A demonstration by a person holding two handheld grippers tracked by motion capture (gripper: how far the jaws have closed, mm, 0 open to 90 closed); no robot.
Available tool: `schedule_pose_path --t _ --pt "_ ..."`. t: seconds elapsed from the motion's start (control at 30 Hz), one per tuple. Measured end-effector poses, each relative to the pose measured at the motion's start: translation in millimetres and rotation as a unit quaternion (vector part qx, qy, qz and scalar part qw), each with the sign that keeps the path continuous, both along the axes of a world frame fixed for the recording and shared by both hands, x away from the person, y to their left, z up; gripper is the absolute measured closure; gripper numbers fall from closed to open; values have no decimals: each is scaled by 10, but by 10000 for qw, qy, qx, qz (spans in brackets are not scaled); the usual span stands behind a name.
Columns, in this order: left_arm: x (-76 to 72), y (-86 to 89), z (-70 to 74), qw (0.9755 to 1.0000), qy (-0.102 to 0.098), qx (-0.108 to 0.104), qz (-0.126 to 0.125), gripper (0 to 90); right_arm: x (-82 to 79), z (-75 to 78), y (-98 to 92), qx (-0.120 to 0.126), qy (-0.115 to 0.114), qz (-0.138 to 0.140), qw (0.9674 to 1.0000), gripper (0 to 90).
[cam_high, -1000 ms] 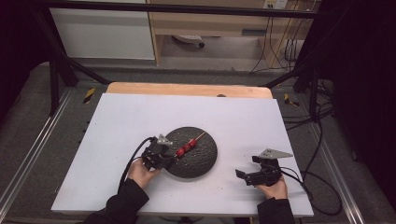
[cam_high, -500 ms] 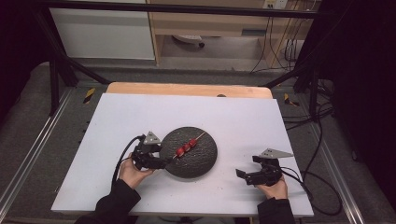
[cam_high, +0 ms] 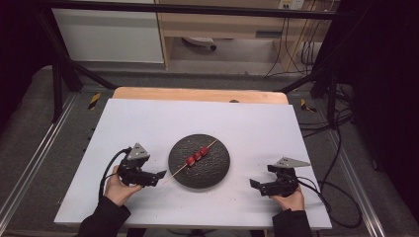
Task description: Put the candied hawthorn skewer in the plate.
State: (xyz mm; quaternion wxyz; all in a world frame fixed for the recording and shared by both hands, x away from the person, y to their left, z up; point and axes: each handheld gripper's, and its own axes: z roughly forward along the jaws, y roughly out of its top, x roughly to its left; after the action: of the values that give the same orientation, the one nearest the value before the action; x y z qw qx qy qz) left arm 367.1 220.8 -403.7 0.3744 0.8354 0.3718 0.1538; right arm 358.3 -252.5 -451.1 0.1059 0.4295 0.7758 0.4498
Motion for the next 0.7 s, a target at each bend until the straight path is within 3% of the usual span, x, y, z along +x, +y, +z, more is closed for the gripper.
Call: schedule_pose_path --t 0.33,0.7 --pt "-129 364 -203 9994 24 -231 242 145 5 -13 5 -76 19 29 10000 3" --pt "-245 616 -457 9985 89 -476 243 145 3 -15 -9 -36 -1 68 10000 3"
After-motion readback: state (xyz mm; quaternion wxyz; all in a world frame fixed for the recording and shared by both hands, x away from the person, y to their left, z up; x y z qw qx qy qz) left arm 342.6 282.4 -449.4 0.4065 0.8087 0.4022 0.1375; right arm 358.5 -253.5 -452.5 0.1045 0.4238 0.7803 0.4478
